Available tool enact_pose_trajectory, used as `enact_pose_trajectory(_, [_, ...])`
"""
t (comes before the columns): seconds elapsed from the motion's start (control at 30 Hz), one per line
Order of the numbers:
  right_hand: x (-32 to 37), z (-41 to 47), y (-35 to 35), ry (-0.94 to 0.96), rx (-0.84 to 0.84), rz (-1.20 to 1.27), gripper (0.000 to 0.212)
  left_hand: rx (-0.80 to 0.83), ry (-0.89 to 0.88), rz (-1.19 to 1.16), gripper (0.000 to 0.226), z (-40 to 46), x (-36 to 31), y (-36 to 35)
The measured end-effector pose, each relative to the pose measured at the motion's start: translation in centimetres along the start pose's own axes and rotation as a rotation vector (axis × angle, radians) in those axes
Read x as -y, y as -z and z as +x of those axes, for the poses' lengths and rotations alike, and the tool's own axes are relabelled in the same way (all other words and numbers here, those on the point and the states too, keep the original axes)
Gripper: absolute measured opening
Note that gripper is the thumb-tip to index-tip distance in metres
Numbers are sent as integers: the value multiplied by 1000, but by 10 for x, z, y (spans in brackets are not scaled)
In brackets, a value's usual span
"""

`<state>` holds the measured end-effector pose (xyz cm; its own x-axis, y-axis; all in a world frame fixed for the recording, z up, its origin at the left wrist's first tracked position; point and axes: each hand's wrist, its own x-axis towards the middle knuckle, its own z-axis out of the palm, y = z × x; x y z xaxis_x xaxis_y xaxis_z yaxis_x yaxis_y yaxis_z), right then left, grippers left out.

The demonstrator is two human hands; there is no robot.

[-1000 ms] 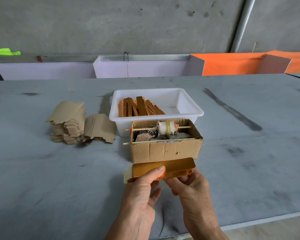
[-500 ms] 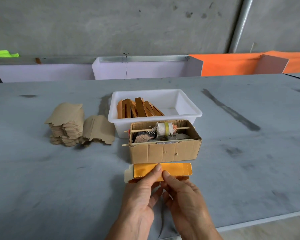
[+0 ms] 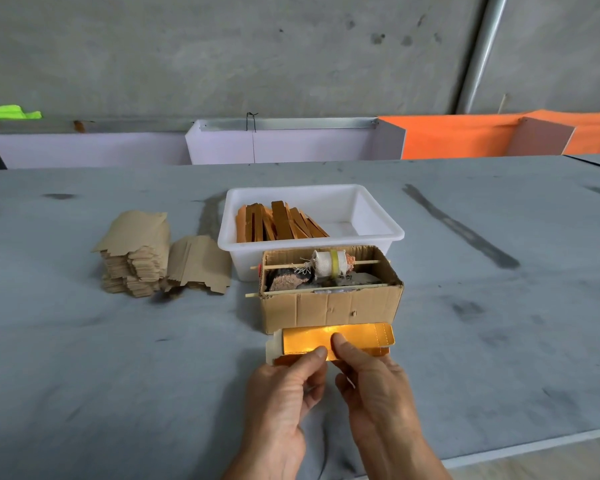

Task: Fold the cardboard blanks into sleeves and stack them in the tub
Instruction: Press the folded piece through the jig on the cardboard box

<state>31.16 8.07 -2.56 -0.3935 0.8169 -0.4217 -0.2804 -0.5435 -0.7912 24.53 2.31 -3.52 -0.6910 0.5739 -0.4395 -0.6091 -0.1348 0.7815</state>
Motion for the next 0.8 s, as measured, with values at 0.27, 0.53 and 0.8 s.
enact_pose_trajectory(0.27, [10,14,-4,-2,-84,-24,18,-42,-85,-17,18,11,-13,2])
enact_pose_trajectory(0.53, [27,13,-2,-78,123,27,5,-21,-148,1,16,11,-26,-3])
enact_pose_trajectory(0.8, [48,14,-32,274,68,-343,17,69,-269,137,8,13,-49,-14])
